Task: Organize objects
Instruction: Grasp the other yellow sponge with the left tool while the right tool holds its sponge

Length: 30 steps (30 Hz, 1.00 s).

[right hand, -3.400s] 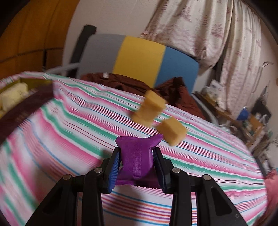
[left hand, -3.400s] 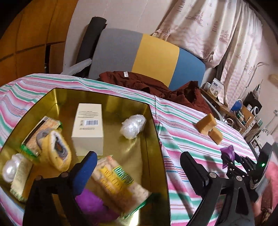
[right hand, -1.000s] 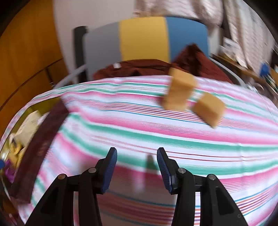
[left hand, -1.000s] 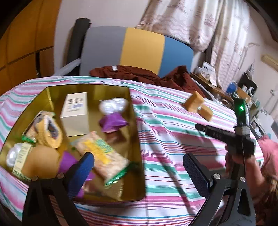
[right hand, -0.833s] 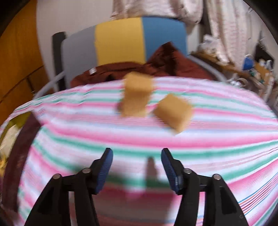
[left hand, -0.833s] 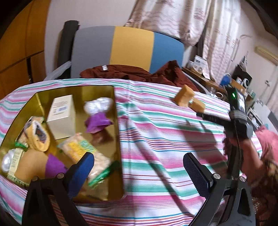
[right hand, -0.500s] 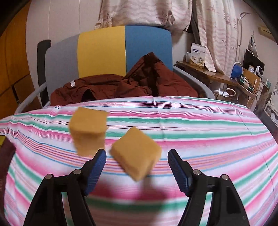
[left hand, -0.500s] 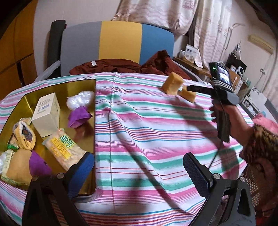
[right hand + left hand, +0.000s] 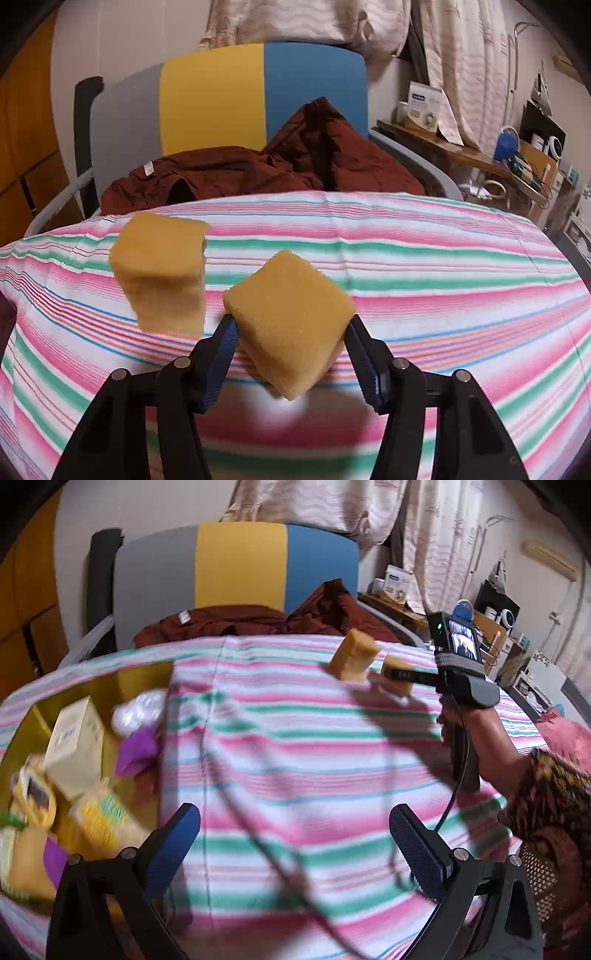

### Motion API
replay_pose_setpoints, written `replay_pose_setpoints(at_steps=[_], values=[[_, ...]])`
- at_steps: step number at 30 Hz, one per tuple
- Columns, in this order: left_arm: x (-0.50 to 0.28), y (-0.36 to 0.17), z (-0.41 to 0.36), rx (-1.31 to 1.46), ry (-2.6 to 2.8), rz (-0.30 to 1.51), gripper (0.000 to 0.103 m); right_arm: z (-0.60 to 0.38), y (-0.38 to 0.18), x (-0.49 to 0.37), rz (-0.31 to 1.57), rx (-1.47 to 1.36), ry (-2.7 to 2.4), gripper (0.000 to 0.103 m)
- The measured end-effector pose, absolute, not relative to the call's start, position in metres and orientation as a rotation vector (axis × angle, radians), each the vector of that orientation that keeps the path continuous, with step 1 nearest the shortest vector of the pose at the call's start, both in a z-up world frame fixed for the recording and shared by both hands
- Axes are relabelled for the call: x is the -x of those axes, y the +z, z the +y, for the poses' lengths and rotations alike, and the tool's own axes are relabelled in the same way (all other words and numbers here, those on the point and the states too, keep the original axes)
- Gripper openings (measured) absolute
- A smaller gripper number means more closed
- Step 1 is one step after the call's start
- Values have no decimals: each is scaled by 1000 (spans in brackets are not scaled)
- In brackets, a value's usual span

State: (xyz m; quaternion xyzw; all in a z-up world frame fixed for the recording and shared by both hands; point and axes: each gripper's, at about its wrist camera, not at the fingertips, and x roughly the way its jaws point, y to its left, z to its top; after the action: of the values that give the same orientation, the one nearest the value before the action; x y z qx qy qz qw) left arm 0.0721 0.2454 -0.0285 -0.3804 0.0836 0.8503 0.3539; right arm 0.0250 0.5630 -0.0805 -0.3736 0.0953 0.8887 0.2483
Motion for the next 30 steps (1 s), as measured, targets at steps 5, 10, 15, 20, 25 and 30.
replay_pose_setpoints(at_steps=[5,10,15,20,25,30], values=[[-50,-21,283,959,2205,266,103,568,-82,-54,282,996,2332,59],[-9,-16,350,989,2197,293,103,578,-91,-68,352,948,2283,59],[27,-7,429,971,2215,363,103,577,-93,-70,336,935,2284,60],[54,-5,488,943,2262,411,103,580,-95,-74,367,917,2293,60],[77,-28,509,1006,2279,512,103,579,-96,-72,349,917,2290,61],[74,-54,476,1076,2275,503,103,581,-97,-73,361,911,2296,61]])
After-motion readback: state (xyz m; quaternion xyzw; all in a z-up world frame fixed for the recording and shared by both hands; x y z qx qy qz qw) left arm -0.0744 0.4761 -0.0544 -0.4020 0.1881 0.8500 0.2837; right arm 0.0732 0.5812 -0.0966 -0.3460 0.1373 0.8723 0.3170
